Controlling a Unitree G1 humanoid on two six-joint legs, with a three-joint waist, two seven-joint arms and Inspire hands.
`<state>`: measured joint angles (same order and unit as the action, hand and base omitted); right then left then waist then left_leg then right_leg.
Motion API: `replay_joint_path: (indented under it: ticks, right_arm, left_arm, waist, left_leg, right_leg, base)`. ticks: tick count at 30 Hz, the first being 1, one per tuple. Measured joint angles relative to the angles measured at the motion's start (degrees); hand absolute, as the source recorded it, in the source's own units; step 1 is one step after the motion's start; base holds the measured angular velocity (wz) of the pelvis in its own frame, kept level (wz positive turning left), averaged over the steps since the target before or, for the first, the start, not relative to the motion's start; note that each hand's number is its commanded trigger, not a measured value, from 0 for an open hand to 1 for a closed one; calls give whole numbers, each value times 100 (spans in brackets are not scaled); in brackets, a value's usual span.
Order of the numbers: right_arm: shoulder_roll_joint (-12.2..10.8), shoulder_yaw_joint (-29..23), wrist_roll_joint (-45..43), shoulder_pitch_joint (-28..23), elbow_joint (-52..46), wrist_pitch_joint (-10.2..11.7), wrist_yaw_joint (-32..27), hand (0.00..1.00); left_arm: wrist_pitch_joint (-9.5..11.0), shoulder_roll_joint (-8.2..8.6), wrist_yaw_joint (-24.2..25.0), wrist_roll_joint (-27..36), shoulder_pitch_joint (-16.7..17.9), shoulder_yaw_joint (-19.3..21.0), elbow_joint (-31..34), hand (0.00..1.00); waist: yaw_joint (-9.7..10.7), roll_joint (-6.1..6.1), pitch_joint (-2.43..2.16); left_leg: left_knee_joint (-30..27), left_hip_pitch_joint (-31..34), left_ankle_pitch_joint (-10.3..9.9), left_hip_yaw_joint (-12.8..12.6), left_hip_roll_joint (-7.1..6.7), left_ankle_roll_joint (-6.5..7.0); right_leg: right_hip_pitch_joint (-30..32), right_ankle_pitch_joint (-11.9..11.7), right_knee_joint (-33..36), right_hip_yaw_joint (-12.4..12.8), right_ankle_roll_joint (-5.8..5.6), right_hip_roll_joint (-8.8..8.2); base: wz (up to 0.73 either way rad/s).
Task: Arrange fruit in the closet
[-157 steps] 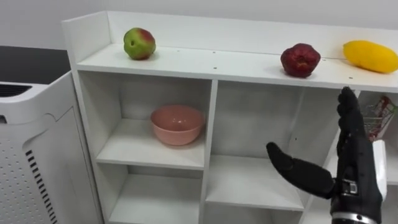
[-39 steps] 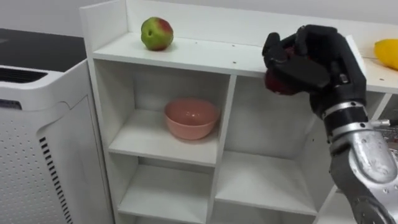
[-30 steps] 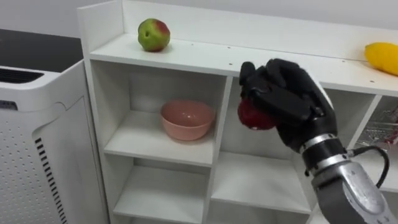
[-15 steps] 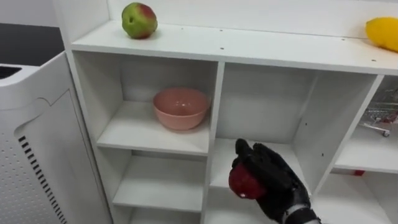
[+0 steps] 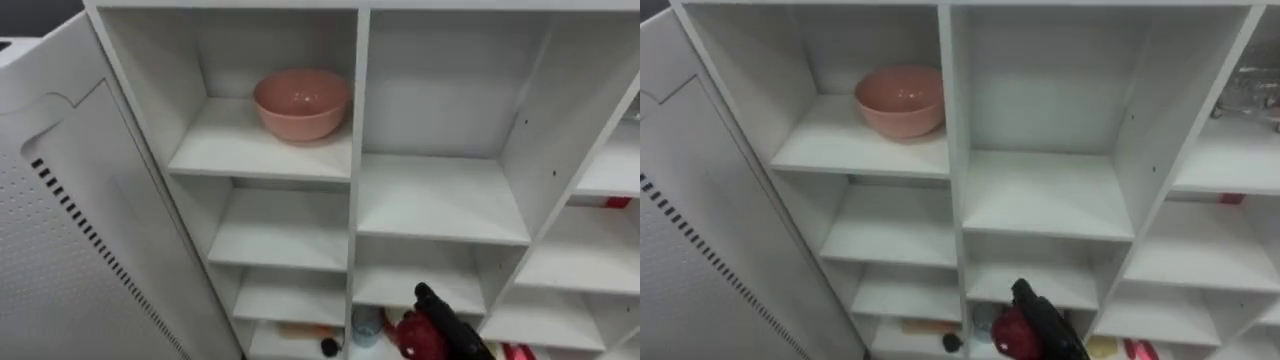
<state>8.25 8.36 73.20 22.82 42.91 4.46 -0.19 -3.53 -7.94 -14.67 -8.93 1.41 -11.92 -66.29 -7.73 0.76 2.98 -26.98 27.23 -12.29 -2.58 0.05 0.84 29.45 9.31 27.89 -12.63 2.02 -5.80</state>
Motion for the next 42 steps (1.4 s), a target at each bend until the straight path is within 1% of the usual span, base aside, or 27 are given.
replay_joint_path:
  ticks: [1, 2, 3, 4, 5, 6, 8, 9, 10, 11, 12, 13, 14, 16, 17, 19, 23, 27, 29, 31, 32, 33, 34, 37, 38, 40, 42]
  right_arm:
    - [-5, -30, 67, 40, 86, 1, 0, 100]
    - [-8, -86, 217, 94, 194, -2, -1, 100]
    - [-2, -125, 322, 104, 264, -1, -1, 100]
    - [25, -128, 435, 151, 341, -13, 1, 100]
    - [47, -138, 491, 184, 369, -17, -1, 100]
    - [80, -215, 550, 220, 386, -17, -1, 100]
    - [113, -283, 754, 368, 529, -22, -1, 100]
    - [185, -330, 958, 480, 565, -31, -12, 100]
    - [319, -356, 1141, 632, 565, -31, -19, 100]
    - [394, -387, 1216, 716, 566, -31, -21, 100]
    - [513, -472, 1335, 877, 604, -23, -21, 100]
    - [577, -552, 1407, 1043, 701, -20, -14, 100]
    - [594, -594, 1493, 1122, 753, -20, -13, 100]
    - [707, -738, 1743, 1391, 881, -31, 7, 100]
    - [745, -769, 1784, 1466, 938, -31, 18, 100]
    - [898, -895, 1933, 1764, 1071, -36, 17, 100]
    - [993, -1097, 2037, 1902, 1074, -31, 18, 100]
    - [999, -1307, 2211, 1999, 1076, -31, 16, 100]
    - [1004, -1428, 2229, 2025, 1075, -25, -10, 100]
    - [1069, -1474, 2250, 2179, 1073, -19, -90, 100]
    - [1088, -1473, 2251, 2250, 1074, -19, -121, 100]
    - [1164, -1473, 2247, 2376, 1076, -20, -180, 100]
    - [1249, -1479, 2222, 2480, 1078, -14, -219, 100]
    - [1362, -1535, 2220, 2746, 1080, -16, -275, 100]
    - [1393, -1536, 2221, 2780, 1081, -19, -299, 100]
    - [1548, -1541, 2219, 2799, 1082, -14, -409, 100]
    - [1621, -1580, 2218, 2799, 1082, -13, -501, 100]
  left_arm:
    - [-1, -3, -8, 48, -10, -45, 11, 0]
    - [3, -17, -19, 131, -21, -132, 52, 0]
    - [7, -19, -20, 210, -22, -194, 90, 0]
    - [7, -16, -20, 209, -1, -224, 132, 0]
    - [5, -15, -20, 216, 2, -242, 165, 0]
    - [6, -5, -21, 287, 2, -247, 217, 0]
    - [14, -6, -24, 553, 2, -294, 230, 0]
    - [25, -8, -38, 736, 5, -317, 291, 0]
    - [23, 1, -61, 860, 6, -323, 404, 0]
    - [26, 5, -74, 916, 6, -339, 449, 0]
    - [63, 9, -103, 976, 2, -373, 506, 0]
    - [105, 4, -144, 1121, 5, -402, 519, 0]
    - [109, 4, -166, 1195, 8, -409, 518, 0]
    - [105, 8, -230, 1457, 14, -530, 561, 0]
    - [103, 4, -231, 1509, 27, -535, 615, 0]
    - [104, -46, -230, 1636, 65, -536, 848, 0]
    - [113, -67, -230, 1649, 62, -540, 913, 0]
    - [113, -140, -205, 1974, 86, -747, 910, 0]
    - [108, -165, -175, 2069, 91, -756, 921, 0]
    - [135, -185, -127, 2072, 110, -757, 915, 0]
    - [146, -186, -127, 2072, 126, -758, 913, 0]
    - [159, -190, -128, 2071, 152, -757, 914, 0]
    - [168, -204, -133, 2069, 163, -755, 907, 0]
    - [232, -255, -143, 2067, 284, -756, 961, 0]
    - [230, -266, -149, 2065, 330, -754, 1010, 0]
    - [230, -305, -232, 2063, 463, -755, 1181, 0]
    - [227, -325, -271, 2054, 478, -755, 1192, 0]
  waist:
    - [-3, 1, 1]
    - [-26, -1, 3]
    - [-82, -6, 5]
    - [-120, -2, 2]
    - [-151, -1, 3]
    - [-235, -4, 4]
    - [-274, -5, 1]
    - [-280, -5, -2]
    - [-305, -9, -3]
    - [-332, -10, -2]
    - [-387, -11, -4]
    - [-405, -10, -4]
    - [-410, -13, -4]
    - [-484, -13, -4]
    - [-515, -15, -5]
    - [-570, -14, -5]
    - [-678, -13, -7]
    - [-765, -6, -10]
    - [-820, 3, -15]
    - [-842, 12, -21]
    - [-838, 17, -24]
    - [-846, 36, -27]
    - [-844, 40, -28]
    - [-845, 51, -26]
    - [-849, 55, -26]
    - [-868, 57, -25]
    - [-868, 60, -24]
  left_leg:
    - [-84, 123, -6, 1, -3, 6]
    - [-228, 371, -68, 1, -4, 14]
    - [-393, 626, -68, 5, 1, 13]
    - [-543, 902, -69, 2, 15, 13]
    - [-619, 1038, -70, 2, 19, 11]
    - [-748, 1301, -70, -24, 34, 10]
    - [-932, 1612, -70, -42, 12, 8]
    - [-1084, 1830, -79, -46, -23, 4]
    - [-1201, 2057, -79, -49, -67, 1]
    - [-1258, 2156, -74, -54, -76, 4]
    - [-1360, 2314, -71, -64, -80, 8]
    - [-1447, 2398, -72, -55, -78, 9]
    - [-1486, 2430, -75, -52, -76, 10]
    - [-1605, 2578, -80, -42, -72, 15]
    - [-1637, 2631, -81, -43, -71, 15]
    - [-1737, 2869, -77, -42, -72, 12]
    - [-1845, 3025, -94, -43, -75, 35]
    - [-1894, 3134, -119, -25, -117, 68]
    - [-1893, 3151, -121, 16, -164, 68]
    - [-1914, 3182, -130, 21, -215, 85]
    - [-1930, 3194, -135, 21, -237, 93]
    - [-1975, 3211, -131, 21, -279, 118]
    - [-1992, 3211, -130, 21, -282, 140]
    - [-2037, 3245, -152, 22, -285, 163]
    - [-2055, 3255, -160, 22, -283, 169]
    - [-2089, 3281, -178, 27, -276, 188]
    - [-2113, 3312, -187, 29, -286, 203]
  right_leg:
    - [123, 25, 82, 15, -5, -9]
    - [375, 82, 213, 52, -11, -22]
    - [612, 87, 343, 64, -3, -33]
    - [878, 83, 448, 78, -5, -34]
    - [1011, 74, 502, 85, -5, -34]
    - [1274, 39, 604, 121, 12, -34]
    - [1597, 41, 833, 145, 37, -87]
    - [1845, 82, 1035, 164, 45, -149]
    - [2092, 113, 1217, 173, 49, -220]
    - [2197, 117, 1286, 185, 53, -239]
    - [2348, 121, 1392, 178, 64, -303]
    - [2420, 132, 1471, 157, 83, -323]
    - [2448, 139, 1510, 155, 91, -324]
    - [2576, 152, 1608, 138, 108, -341]
    - [2624, 156, 1635, 136, 114, -347]
    - [2838, 161, 1733, 122, 131, -371]
    - [2980, 151, 1813, 112, 132, -372]
    - [3080, 174, 1898, 91, 150, -430]
    - [3089, 205, 1932, 56, 159, -483]
    - [3149, 292, 2069, 44, 148, -622]
    - [3165, 311, 2106, 30, 150, -640]
    - [3167, 330, 2160, -20, 176, -709]
    - [3166, 360, 2210, -30, 166, -737]
    - [3162, 381, 2208, -44, 139, -722]
    - [3162, 385, 2212, -53, 139, -725]
    - [3166, 402, 2229, -64, 115, -737]
    - [3196, 424, 2273, -62, 92, -773]
  base:
    - [20]
    - [13]
    - [7]
    - [0]
    - [-10]
    - [-10]
    - [1]
    - [17]
    - [17]
    - [12]
    - [9]
    - [9]
    - [8]
    - [4]
    - [6]
    - [9]
    - [1]
    - [7]
    - [18]
    - [21]
    - [13]
    - [16]
    - [16]
    - [6]
    - [0]
    - [5]
    - [7]
